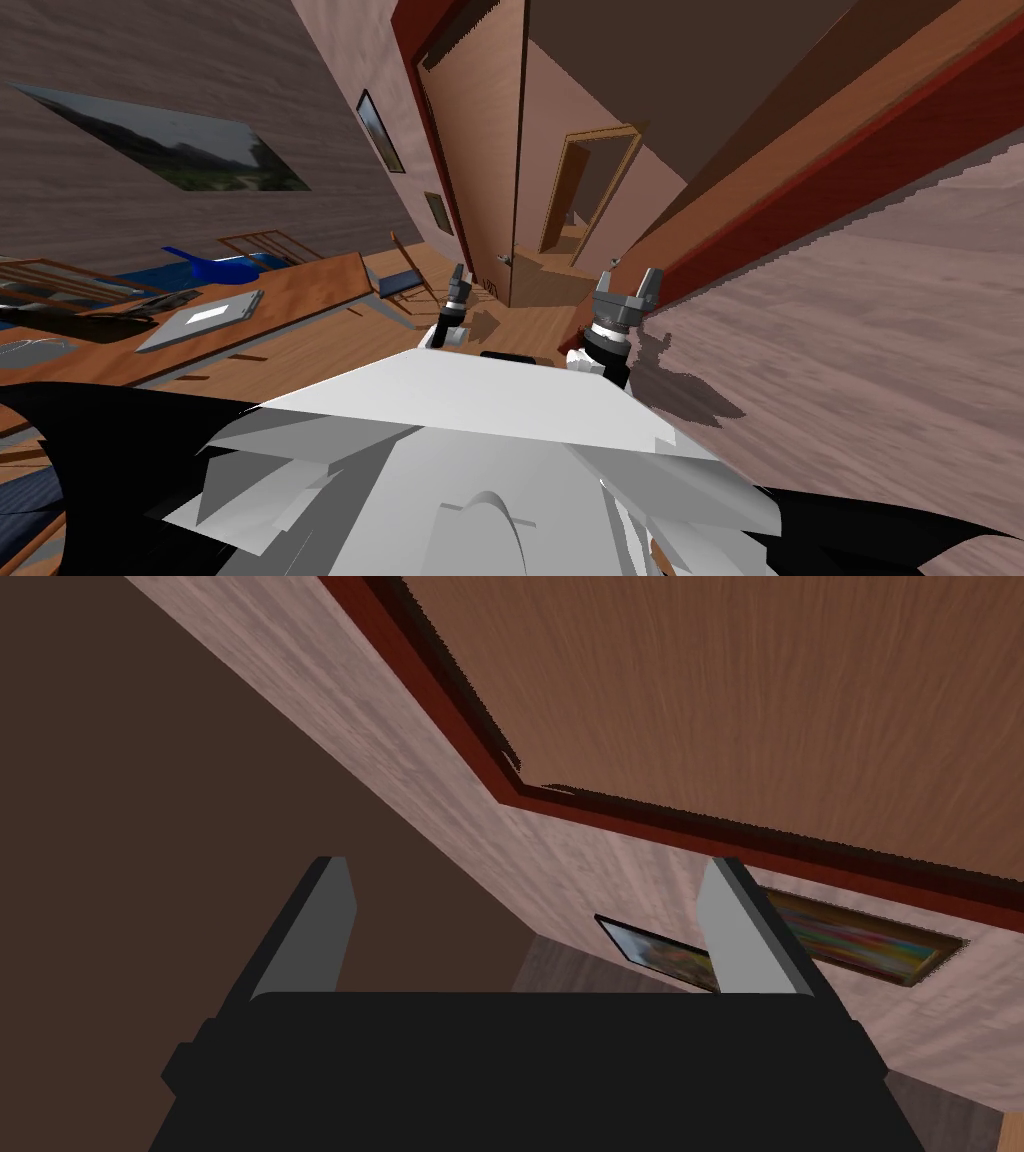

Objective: Push the door open

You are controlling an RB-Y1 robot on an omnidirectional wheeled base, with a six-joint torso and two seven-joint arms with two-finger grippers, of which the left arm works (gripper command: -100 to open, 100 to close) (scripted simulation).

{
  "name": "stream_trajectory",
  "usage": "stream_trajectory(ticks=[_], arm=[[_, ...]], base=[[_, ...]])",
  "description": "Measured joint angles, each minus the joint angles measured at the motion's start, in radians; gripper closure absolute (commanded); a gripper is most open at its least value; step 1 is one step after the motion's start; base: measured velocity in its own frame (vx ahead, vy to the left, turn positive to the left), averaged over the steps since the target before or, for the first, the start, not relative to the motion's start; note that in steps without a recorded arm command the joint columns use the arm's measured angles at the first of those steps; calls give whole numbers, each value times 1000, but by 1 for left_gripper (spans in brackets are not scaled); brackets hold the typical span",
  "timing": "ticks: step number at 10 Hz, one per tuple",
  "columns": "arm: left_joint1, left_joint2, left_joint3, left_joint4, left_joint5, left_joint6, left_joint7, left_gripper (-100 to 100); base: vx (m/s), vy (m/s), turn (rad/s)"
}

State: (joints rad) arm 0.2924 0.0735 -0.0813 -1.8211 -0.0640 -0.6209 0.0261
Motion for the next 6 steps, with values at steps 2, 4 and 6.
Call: stream_trajectory(ticks=[2, 4, 6], arm=[[-20, 5, -11, 56, -5, -13, 8, -100], [-35, 8, -26, 103, -12, -19, 17, -100], [-49, 15, -38, 151, -17, -30, 28, -100]], base=[[99, 53, -17], [100, 73, -17], [92, 69, -19]])
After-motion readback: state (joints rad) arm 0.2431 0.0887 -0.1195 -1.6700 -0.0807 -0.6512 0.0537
